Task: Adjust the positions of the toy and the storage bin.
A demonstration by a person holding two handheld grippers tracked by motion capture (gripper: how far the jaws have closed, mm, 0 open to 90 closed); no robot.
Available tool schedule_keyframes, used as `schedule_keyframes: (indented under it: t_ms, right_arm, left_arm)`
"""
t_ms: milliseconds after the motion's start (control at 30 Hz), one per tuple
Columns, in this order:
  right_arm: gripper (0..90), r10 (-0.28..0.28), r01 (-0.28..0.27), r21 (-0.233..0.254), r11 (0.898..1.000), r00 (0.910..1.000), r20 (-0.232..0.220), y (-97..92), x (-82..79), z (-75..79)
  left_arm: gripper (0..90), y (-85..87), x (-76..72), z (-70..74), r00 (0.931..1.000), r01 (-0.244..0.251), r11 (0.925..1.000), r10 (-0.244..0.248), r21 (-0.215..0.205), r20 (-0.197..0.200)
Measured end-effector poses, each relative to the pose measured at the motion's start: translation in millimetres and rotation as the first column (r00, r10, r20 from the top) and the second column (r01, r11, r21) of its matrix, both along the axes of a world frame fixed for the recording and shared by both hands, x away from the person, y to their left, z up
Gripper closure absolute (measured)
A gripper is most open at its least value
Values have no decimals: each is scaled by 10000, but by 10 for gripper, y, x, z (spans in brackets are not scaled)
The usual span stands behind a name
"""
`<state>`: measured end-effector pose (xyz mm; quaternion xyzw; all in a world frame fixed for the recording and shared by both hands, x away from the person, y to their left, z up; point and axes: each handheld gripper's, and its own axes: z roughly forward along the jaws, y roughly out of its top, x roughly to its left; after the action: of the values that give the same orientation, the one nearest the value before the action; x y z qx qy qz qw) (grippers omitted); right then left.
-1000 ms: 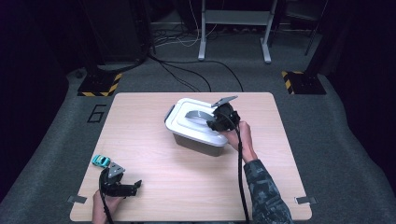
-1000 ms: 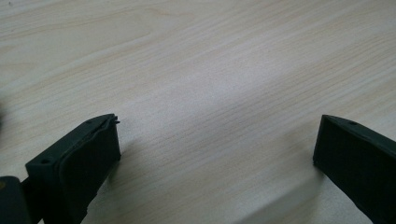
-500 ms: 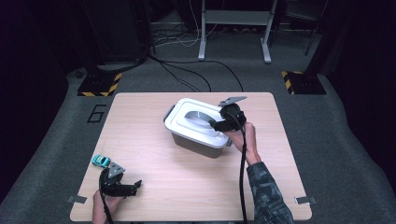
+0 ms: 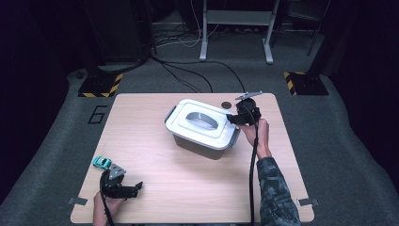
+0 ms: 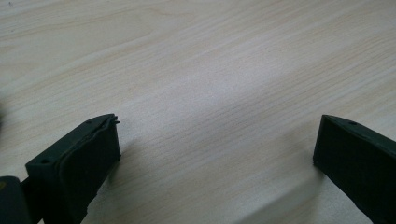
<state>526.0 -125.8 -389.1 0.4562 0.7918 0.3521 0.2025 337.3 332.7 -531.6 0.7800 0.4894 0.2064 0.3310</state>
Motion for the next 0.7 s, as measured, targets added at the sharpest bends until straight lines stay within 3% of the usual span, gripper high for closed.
schedule_keyframes:
  t_ms: [100,267,500,700]
  right_arm:
    - [495,-108,118,416,9991,9996,-257,-55,39,-51]
    - [620,163,-142,676,9976,9994,-300,-84,33,-55]
    - [624,117,-39,1066,9943,9973,-725,-99,-44,-55]
    - [606,185,-98,1027,9947,9963,-843,-27,-208,-47]
  left_arm:
    - [1,0,0,0,10000,-6,10000,6,-4,5]
    - [2,0,-1,0,10000,-5,10000,5,-5,8]
    - [2,-1,-2,-1,10000,-13,10000,14,-20,15]
    - [2,0,-2,-1,10000,-12,10000,12,-15,15]
